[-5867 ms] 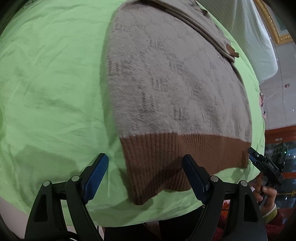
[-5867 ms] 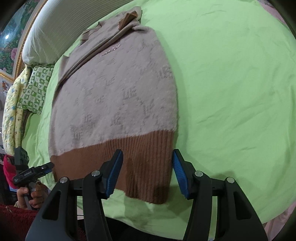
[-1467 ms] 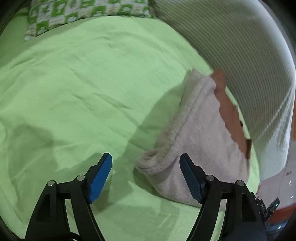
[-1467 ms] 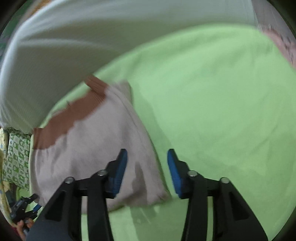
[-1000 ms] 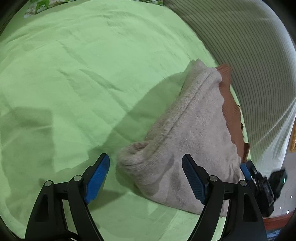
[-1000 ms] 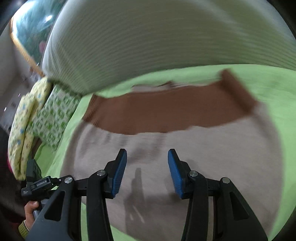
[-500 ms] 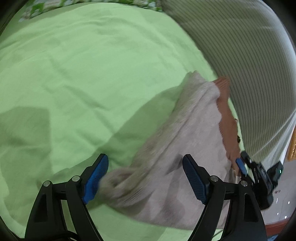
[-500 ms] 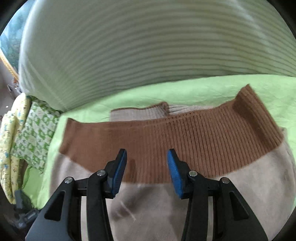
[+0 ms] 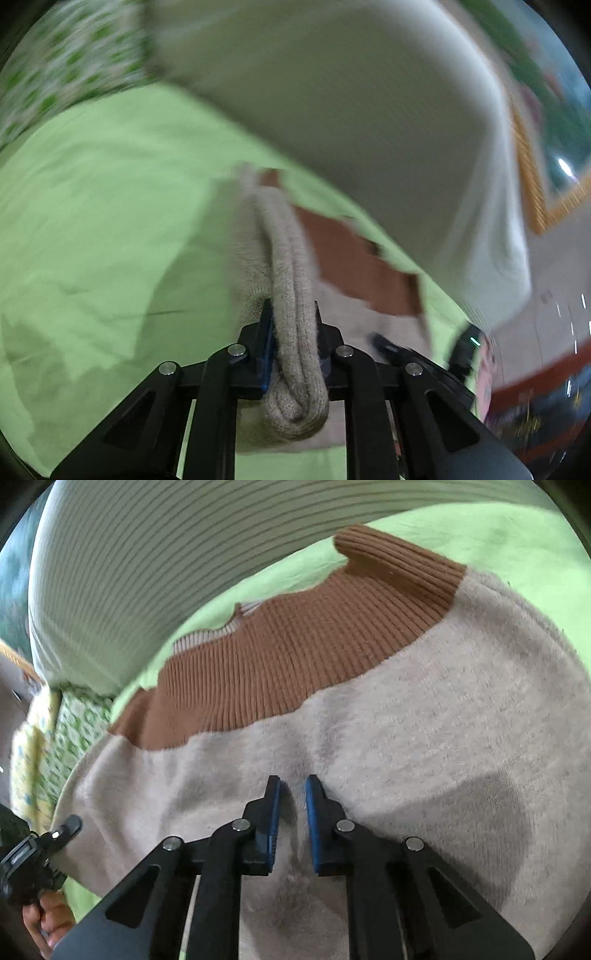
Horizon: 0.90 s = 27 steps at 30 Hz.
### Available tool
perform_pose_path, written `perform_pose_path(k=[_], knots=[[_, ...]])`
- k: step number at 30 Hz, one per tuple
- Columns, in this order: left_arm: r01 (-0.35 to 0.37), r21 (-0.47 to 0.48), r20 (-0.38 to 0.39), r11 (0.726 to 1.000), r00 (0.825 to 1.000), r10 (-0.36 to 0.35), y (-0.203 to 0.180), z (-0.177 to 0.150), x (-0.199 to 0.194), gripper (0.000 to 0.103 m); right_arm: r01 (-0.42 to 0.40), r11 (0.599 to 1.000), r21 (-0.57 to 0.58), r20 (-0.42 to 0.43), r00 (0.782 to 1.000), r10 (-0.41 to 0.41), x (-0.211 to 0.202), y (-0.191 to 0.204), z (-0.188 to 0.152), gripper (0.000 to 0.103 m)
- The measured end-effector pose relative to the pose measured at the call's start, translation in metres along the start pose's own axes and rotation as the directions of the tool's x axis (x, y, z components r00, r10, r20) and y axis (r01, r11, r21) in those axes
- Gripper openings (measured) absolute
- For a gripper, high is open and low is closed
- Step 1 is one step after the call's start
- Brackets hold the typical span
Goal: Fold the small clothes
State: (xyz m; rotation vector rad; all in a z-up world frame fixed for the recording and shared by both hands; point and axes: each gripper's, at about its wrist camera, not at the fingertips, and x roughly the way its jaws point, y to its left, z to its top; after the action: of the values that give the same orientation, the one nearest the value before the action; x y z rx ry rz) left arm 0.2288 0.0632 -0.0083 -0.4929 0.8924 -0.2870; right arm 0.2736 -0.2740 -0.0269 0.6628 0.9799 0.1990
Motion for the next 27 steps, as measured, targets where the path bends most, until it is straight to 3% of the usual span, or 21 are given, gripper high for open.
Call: perform_pose_path(k=[4,7,9,11,13,15,18,19,21,23,25,27], knots=[[0.138,0.112,-0.059,0.984,0.99,-0.132,-0.065,-0.015,0.022,0.011,-0.108,0.991,0.077,0.037,0.994,0.106,-0.024,-0.015,0.005,0.014],[0.259,0.178,-0.171,0.949,0.958,-0.229,-0.116,-0.043,0.06,0.012,-0.154,0.981,0.12,0.085,0.986,0.145,-0.048,-0.033,0.008,0.014],[0.29,0.216,-0.286,0.933,0.932,-0.223,-0.137,-0.074,0.092,0.02,-0.162,0.972,0.172,0.108,0.984,0.145,-0.063,-0.056,0.008,0.017],[0.31,0.227,-0.402,0.923,0.893,-0.201,-0.146,-0.102,0.121,0.032,-0.157,0.958,0.242,0.097,0.986,0.137,-0.069,-0.08,0.007,0.017],[0.28,0.248,-0.447,0.927,0.883,-0.147,-0.146,-0.118,0.13,0.037,-0.194,0.935,0.297,0.096,0.98,0.173,-0.072,-0.098,0.004,0.017],[0.293,0.209,-0.45,0.933,0.876,-0.174,-0.135,-0.12,0.12,0.051,-0.232,0.918,0.323,0.109,0.972,0.207,-0.08,-0.109,0.001,0.02],[0.295,0.17,-0.401,0.94,0.892,-0.207,-0.119,-0.108,0.093,0.061,-0.278,0.902,0.331,0.148,0.959,0.241,-0.089,-0.108,-0.002,0.04],[0.271,0.177,-0.367,0.946,0.91,-0.192,-0.111,-0.1,0.08,0.063,-0.277,0.907,0.317,0.154,0.959,0.239,-0.091,-0.104,-0.003,0.046],[0.205,0.174,-0.31,0.963,0.94,-0.144,-0.093,-0.087,0.065,0.072,-0.252,0.927,0.278,0.14,0.965,0.221,-0.091,-0.092,-0.006,0.049],[0.129,0.129,-0.25,0.983,0.964,-0.094,-0.074,-0.071,0.061,0.072,-0.235,0.941,0.244,0.105,0.971,0.215,-0.089,-0.085,-0.008,0.055],[0.071,0.069,-0.231,0.995,0.972,-0.053,-0.049,-0.061,0.061,0.072,-0.223,0.952,0.209,0.084,0.974,0.21,-0.087,-0.076,-0.012,0.069],[0.012,-0.008,-0.219,1.0,0.976,-0.013,-0.021,-0.052,0.065,0.072,-0.2,0.967,0.157,0.059,0.979,0.193,-0.082,-0.061,-0.015,0.075]])
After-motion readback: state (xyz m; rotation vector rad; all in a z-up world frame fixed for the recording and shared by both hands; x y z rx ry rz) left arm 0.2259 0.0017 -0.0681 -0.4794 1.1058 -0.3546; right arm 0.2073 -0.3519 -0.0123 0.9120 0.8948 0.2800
